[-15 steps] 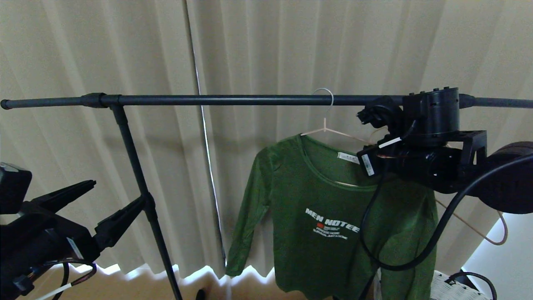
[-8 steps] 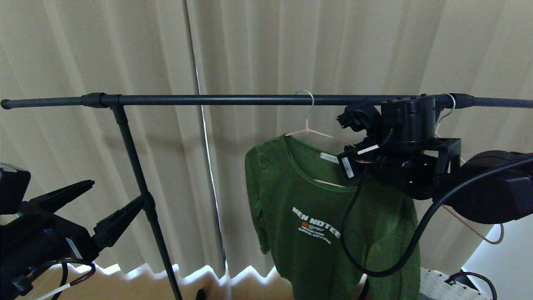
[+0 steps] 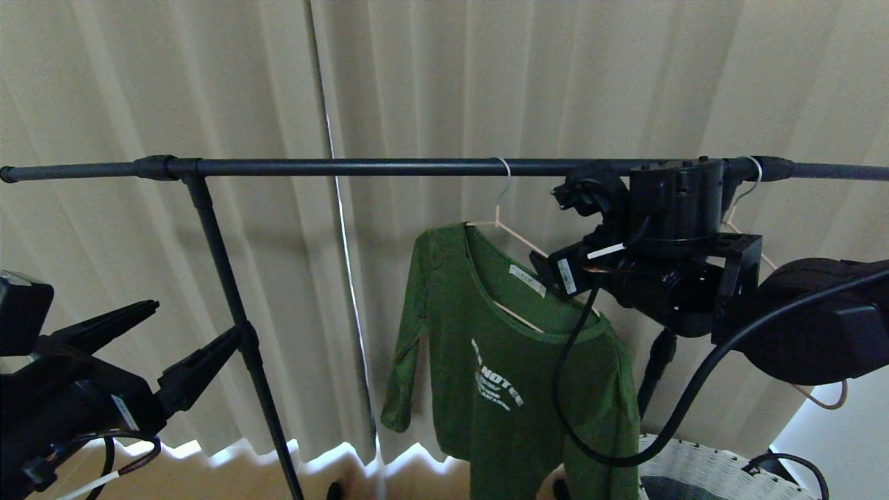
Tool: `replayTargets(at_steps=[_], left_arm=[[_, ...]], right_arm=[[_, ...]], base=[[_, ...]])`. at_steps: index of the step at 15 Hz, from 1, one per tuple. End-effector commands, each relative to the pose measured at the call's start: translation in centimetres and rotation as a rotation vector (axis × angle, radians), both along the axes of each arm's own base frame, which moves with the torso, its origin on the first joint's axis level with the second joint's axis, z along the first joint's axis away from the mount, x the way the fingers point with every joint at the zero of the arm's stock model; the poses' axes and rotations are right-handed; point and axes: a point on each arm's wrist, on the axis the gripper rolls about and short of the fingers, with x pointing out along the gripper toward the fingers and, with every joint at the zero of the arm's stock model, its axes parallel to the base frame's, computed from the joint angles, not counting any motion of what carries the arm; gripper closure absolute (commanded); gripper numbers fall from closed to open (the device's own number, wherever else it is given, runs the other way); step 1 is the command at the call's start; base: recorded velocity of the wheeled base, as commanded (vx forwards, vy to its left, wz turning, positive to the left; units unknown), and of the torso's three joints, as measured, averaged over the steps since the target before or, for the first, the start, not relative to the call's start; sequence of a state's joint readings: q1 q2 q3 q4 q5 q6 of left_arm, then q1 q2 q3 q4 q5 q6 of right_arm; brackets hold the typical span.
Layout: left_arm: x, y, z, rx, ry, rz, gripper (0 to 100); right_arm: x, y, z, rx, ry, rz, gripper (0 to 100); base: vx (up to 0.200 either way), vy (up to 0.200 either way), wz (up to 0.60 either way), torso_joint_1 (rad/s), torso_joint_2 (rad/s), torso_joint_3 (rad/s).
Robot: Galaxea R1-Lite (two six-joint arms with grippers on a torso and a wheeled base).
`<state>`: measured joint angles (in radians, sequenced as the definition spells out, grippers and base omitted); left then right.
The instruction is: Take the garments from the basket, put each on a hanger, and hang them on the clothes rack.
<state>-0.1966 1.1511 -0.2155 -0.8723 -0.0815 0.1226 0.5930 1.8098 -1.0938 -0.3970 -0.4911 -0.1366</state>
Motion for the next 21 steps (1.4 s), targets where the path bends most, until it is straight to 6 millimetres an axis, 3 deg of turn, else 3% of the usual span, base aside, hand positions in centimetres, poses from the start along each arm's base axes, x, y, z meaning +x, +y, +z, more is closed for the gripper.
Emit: replayTargets(at_steps=[1,10,15,21], left_arm=[[0.0,0.0,-0.1,0.001,0.003,0.0,0],[0.0,0.0,-0.2,0.002,0.01,0.0,0],[-0.1,0.0,-0.3,0.006,0.014,0.002,0],[-0.6,0.1,-0.7,0.03,0.014,0.002,0]], right_arm=[[0.0,0.0,0.0,0.033,-0.007,-0.007,0],[-2.7,-1.5,0.6,0.226,0.035,0.061,0],[-4.7,-3.0,0.7,0.292,-0.06,0.096,0],[-9.6,-9.6,1.9,0.286,-0.098,-0.029,0]], base=[[0.0,0.0,0.0,0.0,0.0,0.0],[0.0,0.0,0.0,0.0,0.0,0.0],[0.0,0.0,0.0,0.0,0.0,0.0],[0.0,0.0,0.0,0.0,0.0,0.0]])
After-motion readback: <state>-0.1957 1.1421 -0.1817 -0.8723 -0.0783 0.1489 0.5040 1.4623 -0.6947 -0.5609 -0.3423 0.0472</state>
